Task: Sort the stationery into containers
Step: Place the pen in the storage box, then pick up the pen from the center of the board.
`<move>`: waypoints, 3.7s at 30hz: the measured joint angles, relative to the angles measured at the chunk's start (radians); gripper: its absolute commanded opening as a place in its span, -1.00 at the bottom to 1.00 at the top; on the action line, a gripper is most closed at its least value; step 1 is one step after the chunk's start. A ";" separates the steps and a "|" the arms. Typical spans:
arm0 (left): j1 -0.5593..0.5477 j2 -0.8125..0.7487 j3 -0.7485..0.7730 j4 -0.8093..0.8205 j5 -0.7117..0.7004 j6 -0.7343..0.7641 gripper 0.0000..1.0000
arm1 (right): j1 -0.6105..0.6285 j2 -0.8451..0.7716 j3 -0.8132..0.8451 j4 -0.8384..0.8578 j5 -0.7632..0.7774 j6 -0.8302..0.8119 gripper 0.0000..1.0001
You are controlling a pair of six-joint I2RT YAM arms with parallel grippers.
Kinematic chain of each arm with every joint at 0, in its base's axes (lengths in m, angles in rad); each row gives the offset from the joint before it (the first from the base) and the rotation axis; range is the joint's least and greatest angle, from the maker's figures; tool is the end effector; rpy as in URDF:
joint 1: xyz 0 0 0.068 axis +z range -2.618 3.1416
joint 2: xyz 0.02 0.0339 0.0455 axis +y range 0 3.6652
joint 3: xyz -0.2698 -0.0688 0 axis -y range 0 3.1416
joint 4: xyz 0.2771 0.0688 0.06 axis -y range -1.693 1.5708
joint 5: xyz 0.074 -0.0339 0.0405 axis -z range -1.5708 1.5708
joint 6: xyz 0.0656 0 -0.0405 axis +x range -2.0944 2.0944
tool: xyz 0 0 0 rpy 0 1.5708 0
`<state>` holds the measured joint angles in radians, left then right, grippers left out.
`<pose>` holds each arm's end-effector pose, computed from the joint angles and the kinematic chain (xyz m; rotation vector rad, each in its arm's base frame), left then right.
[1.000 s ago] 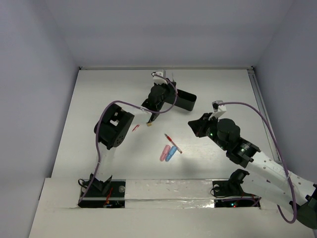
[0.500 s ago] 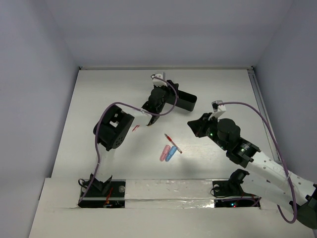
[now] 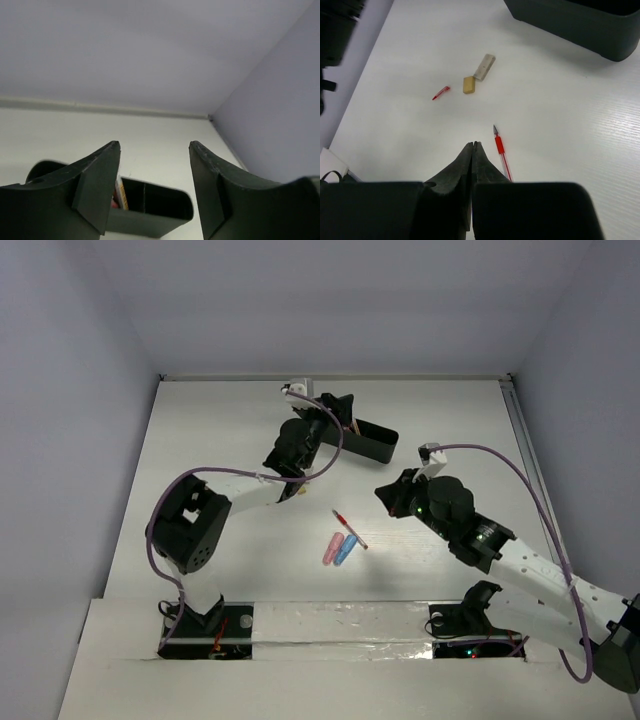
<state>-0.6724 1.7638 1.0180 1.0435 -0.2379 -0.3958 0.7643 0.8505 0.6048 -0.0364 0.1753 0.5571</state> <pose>0.3599 -0.2668 0.2747 -0.0290 1.3197 -0.7633 0.1945 0.1706 0.2685 -0.0722 1.9160 0.7494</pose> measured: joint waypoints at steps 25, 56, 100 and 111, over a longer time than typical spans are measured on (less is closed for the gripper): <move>-0.007 -0.692 -0.586 -0.420 -0.019 -0.197 -1.00 | -0.004 0.456 0.129 -0.051 -0.171 -0.105 -0.38; -0.007 -1.038 -0.652 -0.755 0.051 -0.254 -0.89 | 0.025 0.959 0.526 -0.340 -0.204 -0.309 -0.33; 0.002 -0.952 -0.674 -0.664 0.334 -0.226 -0.63 | 0.034 0.617 0.509 -0.150 0.067 -0.320 -1.00; 0.002 -1.016 -0.717 -0.549 0.373 -0.236 -0.10 | 0.034 0.600 0.294 0.293 -0.161 0.050 -1.00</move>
<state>-0.6708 0.7479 0.3008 0.4950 0.1352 -0.6315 0.7982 1.4509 0.8989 0.2562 0.0143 0.6071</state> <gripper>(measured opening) 0.458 0.050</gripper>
